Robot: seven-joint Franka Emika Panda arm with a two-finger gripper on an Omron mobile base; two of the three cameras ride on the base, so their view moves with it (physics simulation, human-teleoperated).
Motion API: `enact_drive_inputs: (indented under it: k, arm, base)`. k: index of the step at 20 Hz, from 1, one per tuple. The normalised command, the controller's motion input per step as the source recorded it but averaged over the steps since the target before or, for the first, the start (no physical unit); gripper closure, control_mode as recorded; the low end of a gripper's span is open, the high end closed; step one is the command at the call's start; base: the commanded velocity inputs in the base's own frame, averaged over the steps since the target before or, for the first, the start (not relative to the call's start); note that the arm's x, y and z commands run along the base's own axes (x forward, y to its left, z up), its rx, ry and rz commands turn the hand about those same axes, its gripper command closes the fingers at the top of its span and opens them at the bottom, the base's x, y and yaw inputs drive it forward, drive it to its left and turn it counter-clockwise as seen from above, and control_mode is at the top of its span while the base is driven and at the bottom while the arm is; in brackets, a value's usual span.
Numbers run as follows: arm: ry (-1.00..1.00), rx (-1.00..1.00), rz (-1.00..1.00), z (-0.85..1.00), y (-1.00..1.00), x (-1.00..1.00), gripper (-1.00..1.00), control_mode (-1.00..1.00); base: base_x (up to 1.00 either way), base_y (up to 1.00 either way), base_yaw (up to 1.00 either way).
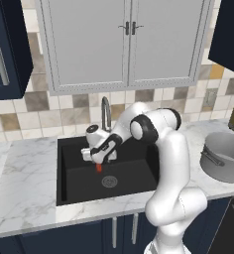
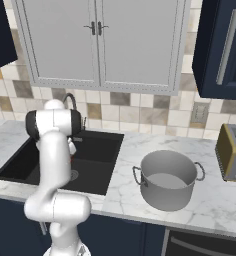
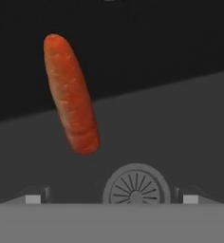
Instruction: Dump the carrot from the pot into the sink. Then turn on the water and wash the carrot. Then turn off the water and put the carrot back in the pot.
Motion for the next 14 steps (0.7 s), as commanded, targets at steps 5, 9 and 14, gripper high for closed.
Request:
enact_drive_inputs:
  k: [5, 9, 14]
  arm:
    - [0.00, 0.00, 0.00, -0.19, 0.02, 0.24, -1.00, -1.00]
    - [0.00, 0.00, 0.00, -0.10, 0.05, 0.23, -1.00, -1.00]
    - [0.00, 0.00, 0.00, -0.16, 0.02, 0.22, -1.00, -1.00]
  base:
    - [0.00, 0.00, 0.00]
    - [0.00, 0.00, 0.00]
    - [0.00, 0.00, 0.00]
